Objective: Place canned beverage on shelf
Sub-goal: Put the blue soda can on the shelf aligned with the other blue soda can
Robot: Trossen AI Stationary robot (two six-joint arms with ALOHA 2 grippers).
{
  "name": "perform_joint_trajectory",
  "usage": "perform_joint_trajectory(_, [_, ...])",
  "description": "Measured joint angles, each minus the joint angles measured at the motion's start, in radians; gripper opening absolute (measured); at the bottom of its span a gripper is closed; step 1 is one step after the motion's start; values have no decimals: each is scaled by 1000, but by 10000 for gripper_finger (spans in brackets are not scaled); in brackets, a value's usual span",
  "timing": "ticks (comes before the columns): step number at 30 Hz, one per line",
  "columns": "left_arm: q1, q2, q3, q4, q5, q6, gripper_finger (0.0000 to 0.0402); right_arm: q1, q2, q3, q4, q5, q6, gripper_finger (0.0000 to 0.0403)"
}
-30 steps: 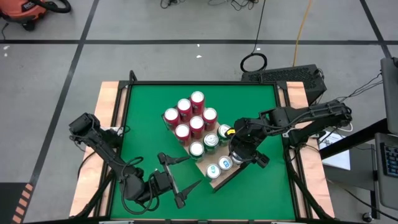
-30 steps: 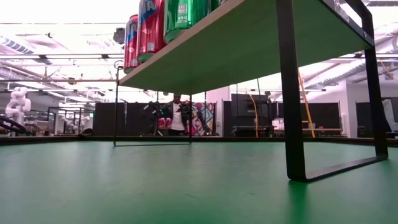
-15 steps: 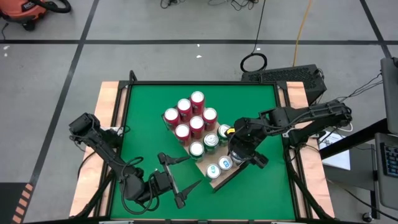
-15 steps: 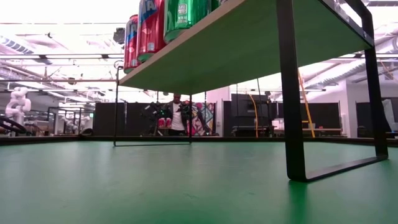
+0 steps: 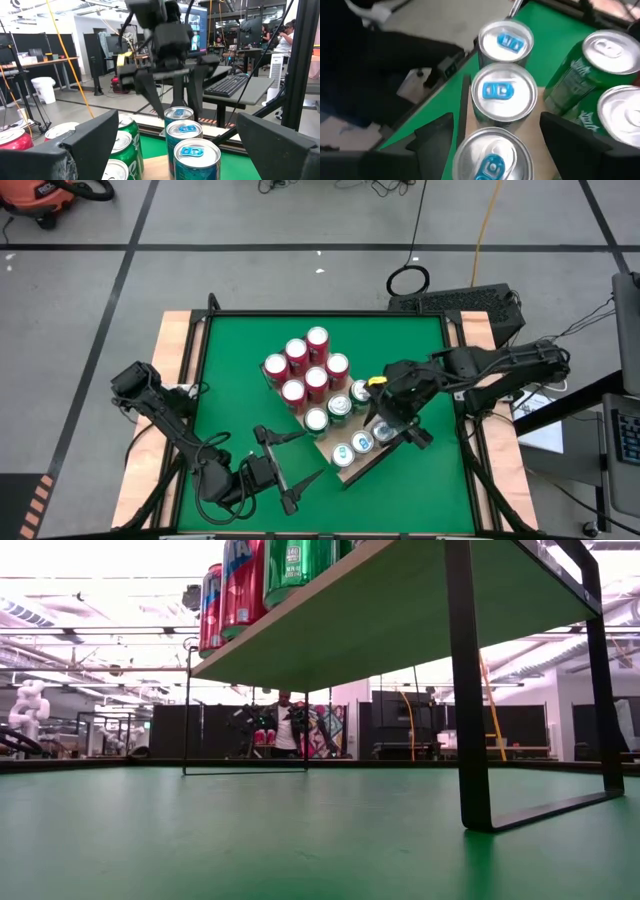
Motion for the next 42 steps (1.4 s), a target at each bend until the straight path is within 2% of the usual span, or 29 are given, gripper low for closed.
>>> perform_joint_trajectory(6, [0,0,0,-3,0,0,398,1,-94,0,12,9,86,289])
perform_joint_trajectory(8, [0,0,0,-3,0,0,398,3,-136,0,-5,56,112,288])
perform_joint_trajectory(12, [0,0,0,-3,0,8,398,19,-195,0,-102,218,124,281])
perform_joint_trajectory(15, [0,0,0,-3,0,8,398,32,-214,-26,-132,264,155,272])
perform_joint_trajectory(28, [0,0,0,0,-1,2,398,54,-219,-205,-113,267,209,198])
perform_joint_trajectory(42, [0,0,0,0,-4,0,398,54,-219,-247,-21,263,207,165])
